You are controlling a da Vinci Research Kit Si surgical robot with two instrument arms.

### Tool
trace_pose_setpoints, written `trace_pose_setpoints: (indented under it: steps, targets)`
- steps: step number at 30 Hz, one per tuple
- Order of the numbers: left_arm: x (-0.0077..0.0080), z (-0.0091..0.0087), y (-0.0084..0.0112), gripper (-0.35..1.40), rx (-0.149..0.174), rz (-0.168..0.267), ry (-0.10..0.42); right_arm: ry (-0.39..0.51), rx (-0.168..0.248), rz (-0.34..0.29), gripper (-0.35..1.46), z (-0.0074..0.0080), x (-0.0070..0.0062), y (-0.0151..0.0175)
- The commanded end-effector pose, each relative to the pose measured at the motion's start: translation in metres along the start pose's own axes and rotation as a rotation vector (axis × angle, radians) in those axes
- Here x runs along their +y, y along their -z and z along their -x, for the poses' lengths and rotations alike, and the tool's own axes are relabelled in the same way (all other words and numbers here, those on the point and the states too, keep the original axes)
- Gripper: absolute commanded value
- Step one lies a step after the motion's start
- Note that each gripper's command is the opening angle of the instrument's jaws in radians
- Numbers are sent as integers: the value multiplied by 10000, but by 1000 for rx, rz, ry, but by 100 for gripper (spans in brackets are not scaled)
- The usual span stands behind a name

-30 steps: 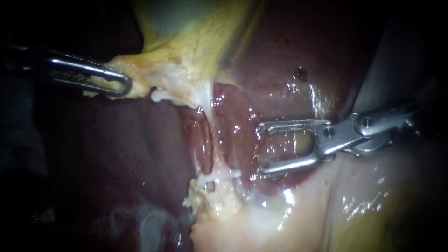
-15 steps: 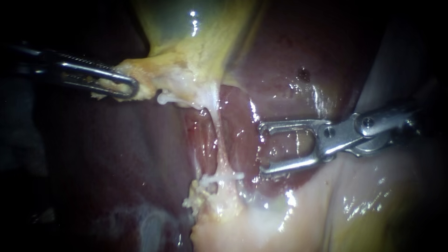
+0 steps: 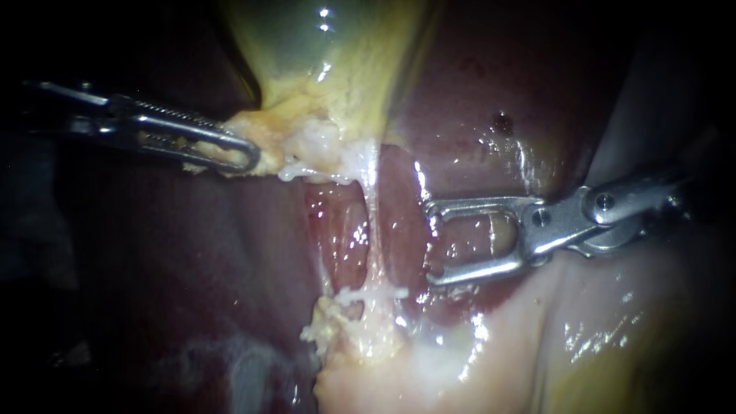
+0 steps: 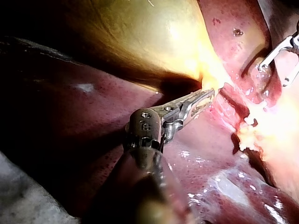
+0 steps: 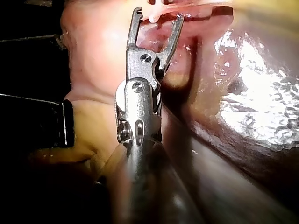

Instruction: Going back first clip right tube

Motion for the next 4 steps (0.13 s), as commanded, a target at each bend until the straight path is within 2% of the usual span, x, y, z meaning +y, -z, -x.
trace_pose_setpoints:
  steps: [1,4]
  targets:
    - [0,0,0,-35,0,-1,0,0,0,0,49,0,0,0]
    - [0,0,0,-35,0,-1,0,6,0,0,49,0,0,0]
